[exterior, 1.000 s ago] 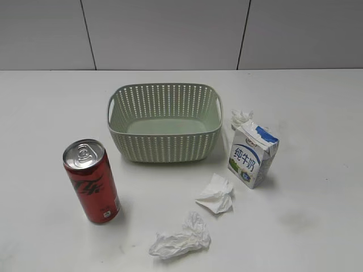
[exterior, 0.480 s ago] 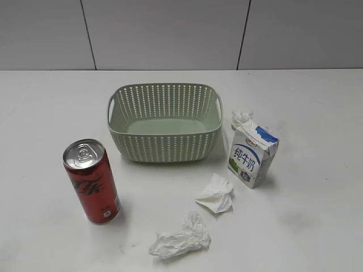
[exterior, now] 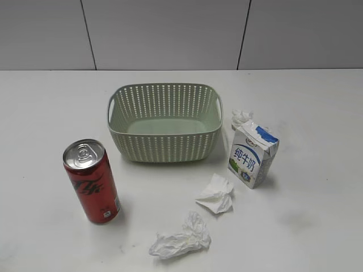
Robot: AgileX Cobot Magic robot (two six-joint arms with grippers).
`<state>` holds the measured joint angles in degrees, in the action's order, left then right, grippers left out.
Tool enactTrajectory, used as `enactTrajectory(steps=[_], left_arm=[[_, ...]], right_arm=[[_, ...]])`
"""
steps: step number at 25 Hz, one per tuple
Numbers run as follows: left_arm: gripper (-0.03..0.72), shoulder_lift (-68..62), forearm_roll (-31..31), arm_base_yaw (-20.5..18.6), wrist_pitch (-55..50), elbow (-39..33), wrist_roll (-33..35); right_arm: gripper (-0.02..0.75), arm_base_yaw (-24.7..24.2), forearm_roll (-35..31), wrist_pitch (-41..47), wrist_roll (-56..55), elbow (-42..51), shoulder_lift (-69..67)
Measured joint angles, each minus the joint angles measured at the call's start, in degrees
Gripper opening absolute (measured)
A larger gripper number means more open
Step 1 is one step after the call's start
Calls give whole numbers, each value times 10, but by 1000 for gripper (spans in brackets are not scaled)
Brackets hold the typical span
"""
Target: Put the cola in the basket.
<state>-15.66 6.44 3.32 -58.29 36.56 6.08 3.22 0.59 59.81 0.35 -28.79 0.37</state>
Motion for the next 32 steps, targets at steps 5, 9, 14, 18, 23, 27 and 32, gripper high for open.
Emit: enactTrajectory(steps=[5,9,14,18,23,27,32], left_arm=[[578,-99,51,0,2,51,41],[605,-161,83,14,20,82,67],[608,-214,87,92,28,106,75],[608,-261,87,161,19,120,75],[608,-337,66,239,-1,151,75],[608,-413,40,299,-19,192,75],[608,-520,26,350,-34,252,75]], right_arm=[[591,0,0,0,0,0,0],[591,0,0,0,0,0,0],[590,0,0,0,0,0,0],[590,0,0,0,0,0,0],[591,0,0,0,0,0,0],[591,0,0,0,0,0,0],[591,0,0,0,0,0,0]])
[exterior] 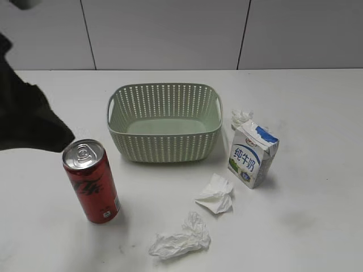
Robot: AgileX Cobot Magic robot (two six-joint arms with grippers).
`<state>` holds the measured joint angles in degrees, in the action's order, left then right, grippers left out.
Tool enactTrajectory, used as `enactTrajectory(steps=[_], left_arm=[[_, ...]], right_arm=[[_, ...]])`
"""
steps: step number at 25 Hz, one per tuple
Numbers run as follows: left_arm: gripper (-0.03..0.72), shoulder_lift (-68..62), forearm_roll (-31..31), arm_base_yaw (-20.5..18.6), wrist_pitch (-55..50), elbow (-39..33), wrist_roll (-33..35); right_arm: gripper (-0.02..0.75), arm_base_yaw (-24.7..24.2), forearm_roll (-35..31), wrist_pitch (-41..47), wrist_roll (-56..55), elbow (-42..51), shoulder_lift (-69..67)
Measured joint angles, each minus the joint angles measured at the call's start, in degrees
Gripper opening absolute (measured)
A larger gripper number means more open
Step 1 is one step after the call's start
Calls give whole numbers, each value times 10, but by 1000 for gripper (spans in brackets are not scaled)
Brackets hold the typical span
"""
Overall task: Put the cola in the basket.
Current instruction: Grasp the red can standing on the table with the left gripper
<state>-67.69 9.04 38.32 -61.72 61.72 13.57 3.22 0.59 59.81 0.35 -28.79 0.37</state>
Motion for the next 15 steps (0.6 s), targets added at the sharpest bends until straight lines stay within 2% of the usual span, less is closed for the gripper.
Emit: enactTrajectory(steps=[6,12,15], left_arm=[[608,-119,-16,2,-27,47,-7],[608,-201,-63,2,-46,50,-36],[620,-218,-62,2,-35,50,-42]], right_arm=[[590,0,0,0,0,0,0],[590,0,-1,0,0,0,0],[591,0,-1,0,0,0,0]])
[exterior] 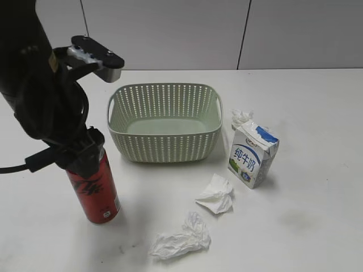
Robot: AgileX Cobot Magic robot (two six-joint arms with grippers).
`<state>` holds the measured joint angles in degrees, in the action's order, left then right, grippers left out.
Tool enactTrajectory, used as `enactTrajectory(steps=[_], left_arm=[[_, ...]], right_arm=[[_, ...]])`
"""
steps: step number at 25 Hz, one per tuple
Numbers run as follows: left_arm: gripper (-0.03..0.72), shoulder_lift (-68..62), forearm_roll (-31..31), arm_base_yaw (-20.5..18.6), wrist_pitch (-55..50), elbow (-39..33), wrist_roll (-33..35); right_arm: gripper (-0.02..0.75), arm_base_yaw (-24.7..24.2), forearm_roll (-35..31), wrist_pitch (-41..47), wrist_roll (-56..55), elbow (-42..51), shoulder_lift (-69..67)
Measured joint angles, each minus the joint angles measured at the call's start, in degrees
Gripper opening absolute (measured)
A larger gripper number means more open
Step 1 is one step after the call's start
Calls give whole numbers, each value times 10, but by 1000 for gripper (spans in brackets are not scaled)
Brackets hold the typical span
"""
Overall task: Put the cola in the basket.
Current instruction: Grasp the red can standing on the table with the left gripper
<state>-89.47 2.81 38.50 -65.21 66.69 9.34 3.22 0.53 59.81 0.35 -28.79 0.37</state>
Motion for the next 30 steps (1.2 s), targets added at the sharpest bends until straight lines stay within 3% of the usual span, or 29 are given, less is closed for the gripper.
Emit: enactTrajectory(steps=[18,25,30], left_arm=[[624,-79,5,0,46,2,-2],[538,-88,14,-1,46,2,-3],[531,-88,24,-1,46,2,-3]], right_arm=[[591,0,0,0,0,0,0],[591,0,0,0,0,0,0],[591,0,0,0,0,0,0]])
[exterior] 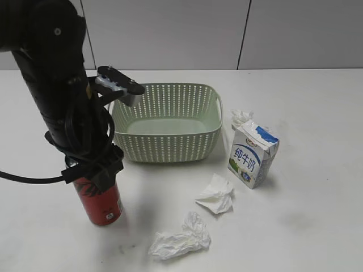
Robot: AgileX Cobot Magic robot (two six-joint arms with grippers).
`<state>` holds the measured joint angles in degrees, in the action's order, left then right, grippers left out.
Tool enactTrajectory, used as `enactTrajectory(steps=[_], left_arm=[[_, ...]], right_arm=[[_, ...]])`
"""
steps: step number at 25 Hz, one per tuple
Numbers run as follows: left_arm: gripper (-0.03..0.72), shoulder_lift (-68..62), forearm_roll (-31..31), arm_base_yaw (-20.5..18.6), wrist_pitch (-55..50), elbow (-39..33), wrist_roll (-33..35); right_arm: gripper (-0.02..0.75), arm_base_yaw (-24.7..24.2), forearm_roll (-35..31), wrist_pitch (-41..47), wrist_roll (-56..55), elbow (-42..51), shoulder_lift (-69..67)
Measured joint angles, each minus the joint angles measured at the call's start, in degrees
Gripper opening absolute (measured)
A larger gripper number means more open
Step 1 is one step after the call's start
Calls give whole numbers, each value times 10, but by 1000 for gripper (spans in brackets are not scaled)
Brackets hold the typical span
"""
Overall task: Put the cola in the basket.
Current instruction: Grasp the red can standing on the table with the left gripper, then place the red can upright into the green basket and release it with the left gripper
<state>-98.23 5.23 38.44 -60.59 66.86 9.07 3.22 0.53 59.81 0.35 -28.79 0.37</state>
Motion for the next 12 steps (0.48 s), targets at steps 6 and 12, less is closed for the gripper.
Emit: enactTrajectory(steps=[6,12], left_arm=[[531,0,-16,0,-9,1,0],[531,-1,-68,0,-89,44,0]], right_arm=[[590,0,0,0,0,0,0],[590,0,0,0,0,0,0]])
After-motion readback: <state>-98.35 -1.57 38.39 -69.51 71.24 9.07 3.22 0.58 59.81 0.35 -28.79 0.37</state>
